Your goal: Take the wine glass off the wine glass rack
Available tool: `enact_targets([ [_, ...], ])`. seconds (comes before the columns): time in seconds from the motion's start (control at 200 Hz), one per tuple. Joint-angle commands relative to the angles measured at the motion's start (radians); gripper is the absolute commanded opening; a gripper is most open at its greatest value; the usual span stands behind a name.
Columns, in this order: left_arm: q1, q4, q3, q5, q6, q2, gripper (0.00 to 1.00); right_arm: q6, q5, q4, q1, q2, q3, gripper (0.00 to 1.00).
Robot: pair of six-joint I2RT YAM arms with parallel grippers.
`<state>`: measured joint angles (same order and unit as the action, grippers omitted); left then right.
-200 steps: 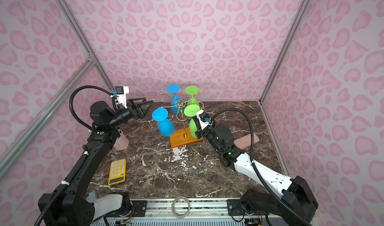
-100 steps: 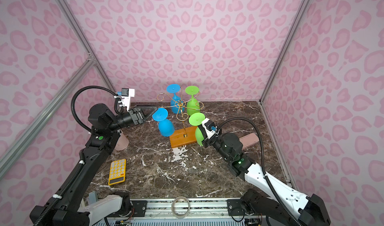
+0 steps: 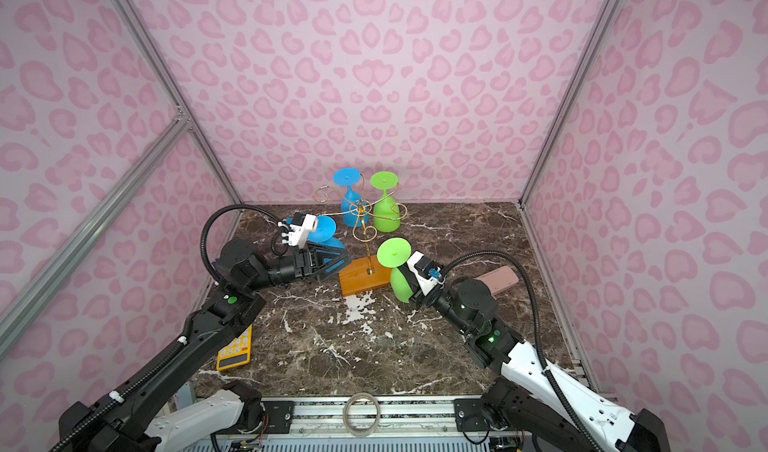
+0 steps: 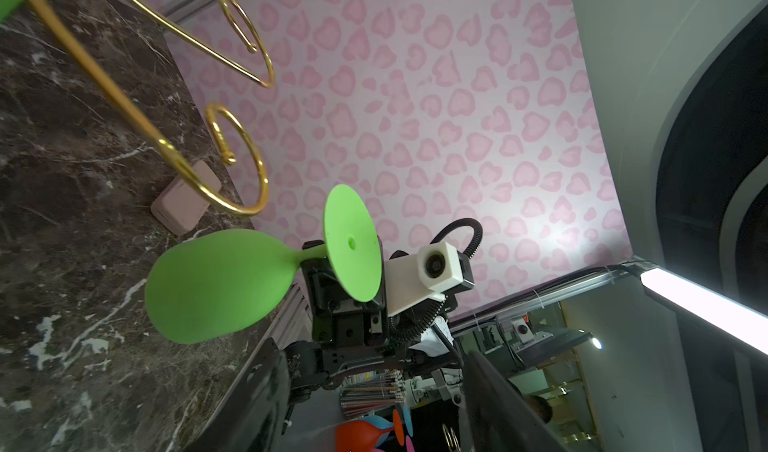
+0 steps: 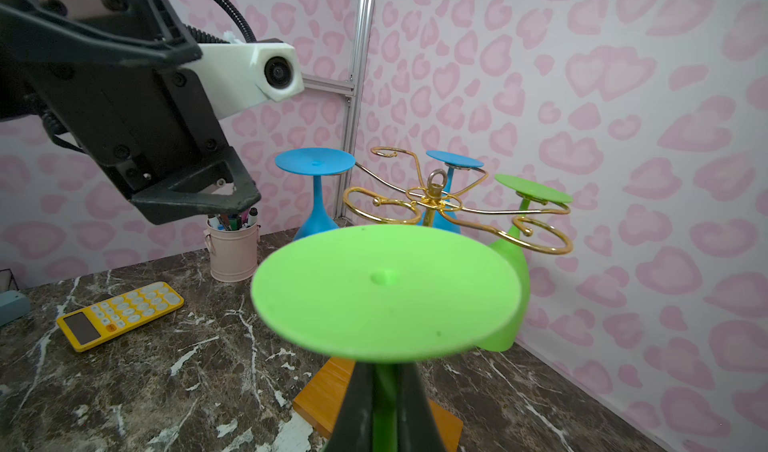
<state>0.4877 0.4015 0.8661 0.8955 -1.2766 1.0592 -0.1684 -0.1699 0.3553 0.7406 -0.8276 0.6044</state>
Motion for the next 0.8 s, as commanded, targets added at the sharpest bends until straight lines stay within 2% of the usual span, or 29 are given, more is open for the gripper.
enact_targets([
  [0.0,0.054,0.134,0.013,-0.067,-0.080,0.031,0.66,-0.012,-0.034,0.041,0.012,0.005,-0.010,0.00],
  [0.225,0.110,0.251,-0.015,-0.108,-0.134,0.095,0.58,-0.025,-0.048,0.043,0.051,0.002,-0.004,0.00],
  [0.48,0.132,0.217,-0.007,-0.116,-0.098,0.123,0.52,-0.029,-0.038,0.050,0.079,-0.014,0.002,0.00],
  [0.75,0.134,0.222,-0.013,-0.106,-0.101,0.138,0.37,-0.032,-0.023,0.068,0.088,-0.056,0.003,0.00],
  [0.765,0.135,0.222,-0.014,-0.107,-0.101,0.137,0.33,-0.035,-0.022,0.067,0.088,-0.058,0.003,0.00],
  [0.795,0.135,0.222,-0.018,-0.106,-0.103,0.137,0.32,-0.037,-0.022,0.067,0.087,-0.063,0.006,0.00],
])
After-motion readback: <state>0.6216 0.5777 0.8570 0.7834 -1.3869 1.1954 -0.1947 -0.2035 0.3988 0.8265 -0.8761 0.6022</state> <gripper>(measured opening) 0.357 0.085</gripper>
